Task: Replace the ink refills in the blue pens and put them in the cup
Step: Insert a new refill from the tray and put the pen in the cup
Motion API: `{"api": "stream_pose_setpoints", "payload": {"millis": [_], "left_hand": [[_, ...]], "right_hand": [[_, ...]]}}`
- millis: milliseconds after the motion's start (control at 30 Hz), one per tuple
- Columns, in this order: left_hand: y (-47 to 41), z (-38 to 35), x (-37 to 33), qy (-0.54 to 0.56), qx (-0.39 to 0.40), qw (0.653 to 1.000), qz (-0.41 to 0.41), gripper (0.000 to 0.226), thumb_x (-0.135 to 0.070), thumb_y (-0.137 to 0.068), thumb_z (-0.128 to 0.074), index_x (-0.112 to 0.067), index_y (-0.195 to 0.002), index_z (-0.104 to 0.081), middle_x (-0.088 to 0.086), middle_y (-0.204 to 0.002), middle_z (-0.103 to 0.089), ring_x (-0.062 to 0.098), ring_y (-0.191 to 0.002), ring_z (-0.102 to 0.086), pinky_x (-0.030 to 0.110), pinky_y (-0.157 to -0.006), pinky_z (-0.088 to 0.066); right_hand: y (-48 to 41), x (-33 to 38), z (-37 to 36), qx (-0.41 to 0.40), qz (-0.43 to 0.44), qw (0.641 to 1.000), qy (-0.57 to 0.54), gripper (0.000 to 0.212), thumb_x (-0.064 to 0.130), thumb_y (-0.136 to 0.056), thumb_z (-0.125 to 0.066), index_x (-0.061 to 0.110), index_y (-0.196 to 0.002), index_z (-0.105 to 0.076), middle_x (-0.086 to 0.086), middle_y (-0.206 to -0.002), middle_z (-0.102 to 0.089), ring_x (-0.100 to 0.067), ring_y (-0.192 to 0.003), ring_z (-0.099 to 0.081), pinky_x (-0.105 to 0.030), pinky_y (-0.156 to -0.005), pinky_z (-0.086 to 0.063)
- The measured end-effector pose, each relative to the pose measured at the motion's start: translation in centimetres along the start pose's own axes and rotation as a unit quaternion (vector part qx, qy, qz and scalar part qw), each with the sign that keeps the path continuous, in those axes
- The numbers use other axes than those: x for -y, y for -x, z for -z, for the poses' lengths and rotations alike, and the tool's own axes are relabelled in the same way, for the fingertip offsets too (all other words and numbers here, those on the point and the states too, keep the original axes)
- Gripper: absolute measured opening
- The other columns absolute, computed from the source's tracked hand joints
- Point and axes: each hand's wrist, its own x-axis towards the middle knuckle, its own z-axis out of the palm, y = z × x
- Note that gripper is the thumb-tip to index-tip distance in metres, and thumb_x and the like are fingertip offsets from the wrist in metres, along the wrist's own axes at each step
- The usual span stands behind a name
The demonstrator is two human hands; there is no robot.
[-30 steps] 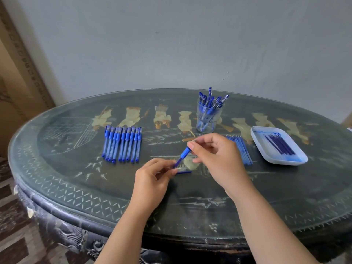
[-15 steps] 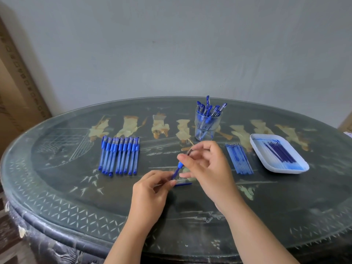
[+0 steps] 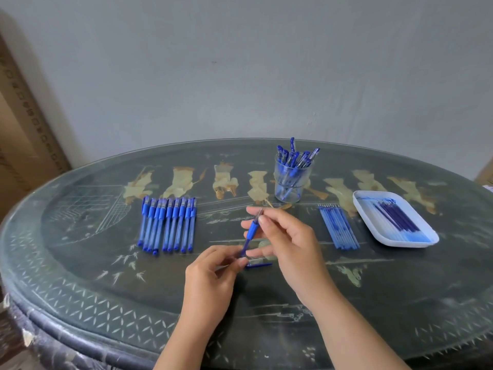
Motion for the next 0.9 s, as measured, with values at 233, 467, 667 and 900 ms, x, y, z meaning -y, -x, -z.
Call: {"api": "stream_pose_setpoints", "payload": {"millis": [233, 467, 667, 900], "left_hand": [[0.01, 0.02, 0.07, -0.003, 0.001, 1.000, -0.004, 0.025, 0.001, -0.078, -0.076, -0.020, -0.093, -0.077, -0.011, -0.088, -0.072, 0.004, -0.086, -0.067, 0.009, -0.075, -0.048], [0.00, -0.03, 0.17, -0.008, 0.009, 1.000, 0.004, 0.024, -0.001, -0.078, -0.077, -0.020, -0.093, -0.077, -0.013, -0.088, -0.072, 0.004, -0.086, -0.067, 0.008, -0.076, -0.048], [-0.03, 0.02, 0.02, 0.000, 0.003, 1.000, 0.004, 0.029, 0.000, -0.078, -0.077, -0.026, -0.091, -0.075, -0.011, -0.087, -0.071, 0.004, -0.085, -0.066, 0.008, -0.074, -0.047], [0.02, 0.00, -0.03, -0.021, 0.001, 1.000, 0.003, 0.030, 0.000, -0.077, -0.078, -0.027, -0.089, -0.074, -0.015, -0.085, -0.070, 0.001, -0.086, -0.065, 0.005, -0.074, -0.045]], "right_hand": [[0.00, 0.07, 0.01, -0.006, -0.022, 0.998, -0.058, 0.038, 0.025, -0.089, -0.069, 0.021, -0.123, -0.053, -0.017, -0.099, -0.071, -0.024, -0.093, -0.072, -0.044, -0.066, -0.061], [-0.07, -0.20, -0.17, -0.044, 0.008, 0.999, 0.000, 0.009, 0.013, -0.092, -0.064, 0.006, -0.093, -0.057, -0.010, -0.090, -0.074, -0.018, -0.091, -0.073, -0.036, -0.059, -0.061], [0.08, 0.23, 0.13, 0.009, -0.011, 0.999, -0.043, 0.035, 0.029, -0.091, -0.063, 0.025, -0.125, -0.058, -0.009, -0.097, -0.073, -0.022, -0.094, -0.072, -0.046, -0.066, -0.061], [-0.06, -0.07, -0.09, -0.036, 0.022, 0.999, 0.022, 0.014, 0.010, -0.096, -0.056, 0.016, -0.096, -0.069, -0.007, -0.096, -0.073, -0.014, -0.093, -0.072, -0.031, -0.058, -0.060]]}}
